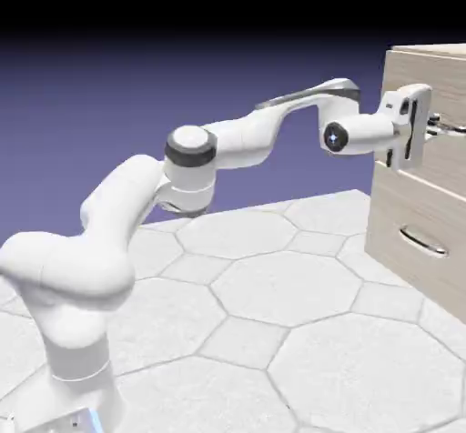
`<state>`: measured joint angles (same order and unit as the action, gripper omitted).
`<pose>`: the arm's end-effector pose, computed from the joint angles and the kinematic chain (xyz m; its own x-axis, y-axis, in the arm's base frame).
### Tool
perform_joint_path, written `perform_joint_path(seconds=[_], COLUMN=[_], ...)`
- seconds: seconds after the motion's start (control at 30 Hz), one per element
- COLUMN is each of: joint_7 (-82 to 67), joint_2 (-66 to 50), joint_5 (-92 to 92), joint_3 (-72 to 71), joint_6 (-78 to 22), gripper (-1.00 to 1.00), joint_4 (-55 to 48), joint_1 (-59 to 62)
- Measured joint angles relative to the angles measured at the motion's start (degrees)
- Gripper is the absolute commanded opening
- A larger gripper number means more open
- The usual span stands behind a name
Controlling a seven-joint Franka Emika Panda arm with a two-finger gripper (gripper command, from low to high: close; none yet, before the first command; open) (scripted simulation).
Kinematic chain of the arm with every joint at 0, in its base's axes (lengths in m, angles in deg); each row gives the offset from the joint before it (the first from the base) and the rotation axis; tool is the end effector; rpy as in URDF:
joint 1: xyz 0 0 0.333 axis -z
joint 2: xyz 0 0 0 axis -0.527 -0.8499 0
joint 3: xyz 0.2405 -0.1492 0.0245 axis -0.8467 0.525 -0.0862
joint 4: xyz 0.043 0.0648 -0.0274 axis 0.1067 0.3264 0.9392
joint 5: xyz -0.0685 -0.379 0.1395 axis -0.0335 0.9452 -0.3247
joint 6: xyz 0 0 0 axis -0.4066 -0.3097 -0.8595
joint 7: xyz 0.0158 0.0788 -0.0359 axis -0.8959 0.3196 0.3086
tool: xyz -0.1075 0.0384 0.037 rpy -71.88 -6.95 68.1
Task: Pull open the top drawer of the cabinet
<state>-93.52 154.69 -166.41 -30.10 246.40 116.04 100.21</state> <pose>0.7694 0.0661 0.4740 -0.0010 0.7070 0.7072 0.0009 -0.7072 0.7070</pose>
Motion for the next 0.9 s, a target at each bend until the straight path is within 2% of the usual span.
perform_joint_path(seconds=[0.5, 0.9], joint_7=[-10.9, -11.7], joint_2=[-3.4, -1.7], joint_5=[-9.7, -10.1], joint_3=[10.1, 20.2], joint_6=[-10.5, -17.1], gripper=[-1.0, -1.0], joint_4=[31.1, 56.1], joint_1=[-21.9, -42.0])
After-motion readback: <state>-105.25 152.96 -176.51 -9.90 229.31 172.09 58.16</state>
